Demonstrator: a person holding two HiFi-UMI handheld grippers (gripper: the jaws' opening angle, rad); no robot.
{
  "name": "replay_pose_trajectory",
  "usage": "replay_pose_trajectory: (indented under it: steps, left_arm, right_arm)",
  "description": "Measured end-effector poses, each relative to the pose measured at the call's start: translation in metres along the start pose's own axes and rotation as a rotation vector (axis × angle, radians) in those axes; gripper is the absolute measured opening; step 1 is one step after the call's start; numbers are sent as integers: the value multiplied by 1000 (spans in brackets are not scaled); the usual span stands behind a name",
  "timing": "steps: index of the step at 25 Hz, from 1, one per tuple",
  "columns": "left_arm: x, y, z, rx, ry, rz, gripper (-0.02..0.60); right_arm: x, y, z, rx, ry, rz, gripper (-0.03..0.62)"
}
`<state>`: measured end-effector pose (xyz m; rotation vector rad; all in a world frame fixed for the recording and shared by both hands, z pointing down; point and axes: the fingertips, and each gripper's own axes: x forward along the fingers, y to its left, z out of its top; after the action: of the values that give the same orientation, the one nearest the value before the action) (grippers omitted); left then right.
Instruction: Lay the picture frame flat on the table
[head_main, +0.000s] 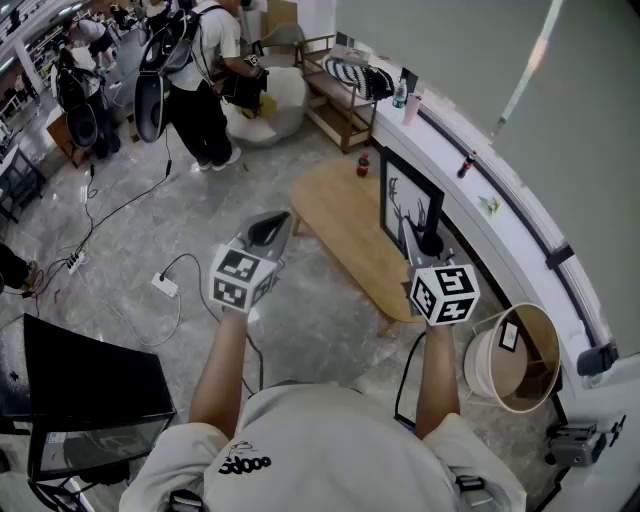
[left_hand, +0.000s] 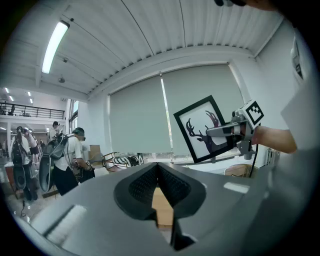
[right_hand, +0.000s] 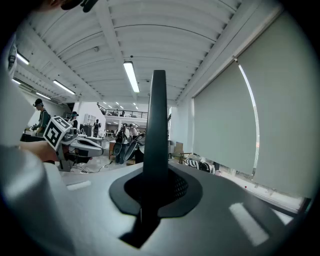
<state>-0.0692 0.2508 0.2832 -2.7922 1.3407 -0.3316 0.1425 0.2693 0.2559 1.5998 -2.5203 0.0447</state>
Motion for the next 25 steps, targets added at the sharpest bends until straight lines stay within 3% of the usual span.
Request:
replay_pose_trajectory:
  steps: [16,25]
  left_arm:
    - [7,-40,-10,-16,12,8,11]
    - [22,-11,-14,-26,2,22,11]
  right_arm:
    - [-18,-20,-11,16,-12,49,12]
    - [13,-19,-11,3,-3,56,12]
